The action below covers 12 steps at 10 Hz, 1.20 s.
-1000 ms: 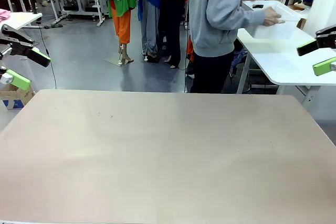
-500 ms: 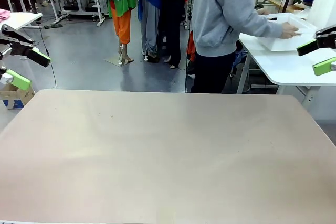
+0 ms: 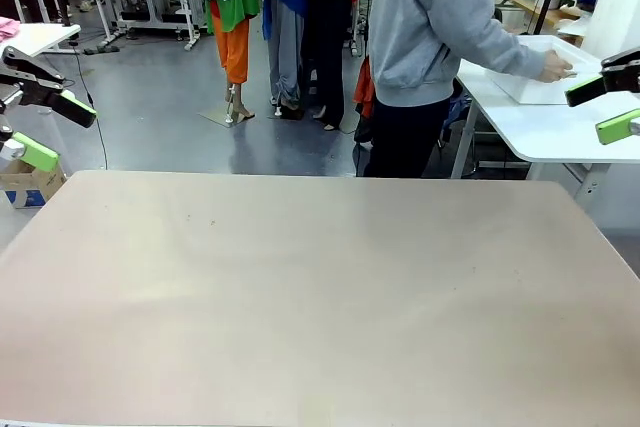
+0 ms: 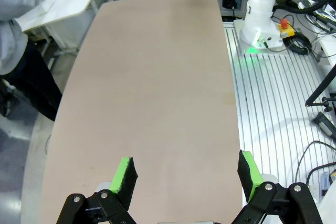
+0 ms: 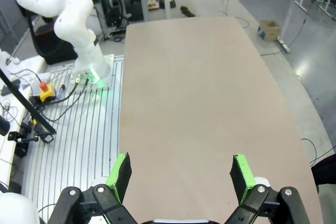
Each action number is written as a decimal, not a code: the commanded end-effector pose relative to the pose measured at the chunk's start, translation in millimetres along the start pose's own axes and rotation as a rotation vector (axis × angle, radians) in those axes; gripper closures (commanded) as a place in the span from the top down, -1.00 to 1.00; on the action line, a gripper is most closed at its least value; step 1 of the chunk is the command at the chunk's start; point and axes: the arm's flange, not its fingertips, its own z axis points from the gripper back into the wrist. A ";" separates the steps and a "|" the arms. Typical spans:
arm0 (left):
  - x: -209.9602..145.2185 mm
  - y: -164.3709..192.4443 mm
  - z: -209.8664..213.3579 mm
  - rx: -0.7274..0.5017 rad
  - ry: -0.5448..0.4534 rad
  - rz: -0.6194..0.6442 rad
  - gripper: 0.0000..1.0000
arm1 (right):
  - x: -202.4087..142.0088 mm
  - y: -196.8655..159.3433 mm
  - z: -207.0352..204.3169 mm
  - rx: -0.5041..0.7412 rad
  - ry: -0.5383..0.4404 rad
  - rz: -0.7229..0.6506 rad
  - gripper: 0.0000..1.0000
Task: Stack the cups and store them in the basket.
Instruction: Place the stack of Reusable plastic cups into the Pantry Basket.
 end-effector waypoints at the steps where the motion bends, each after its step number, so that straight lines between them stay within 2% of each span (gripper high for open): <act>1: 3.2 0.9 0.7 -0.006 -0.010 0.006 1.00 | 2.7 -0.7 0.5 0.002 -0.021 0.007 1.00; 12: 3.2 0.9 0.7 -0.006 -0.010 0.006 1.00 | 2.7 -0.7 0.5 0.002 -0.021 0.007 1.00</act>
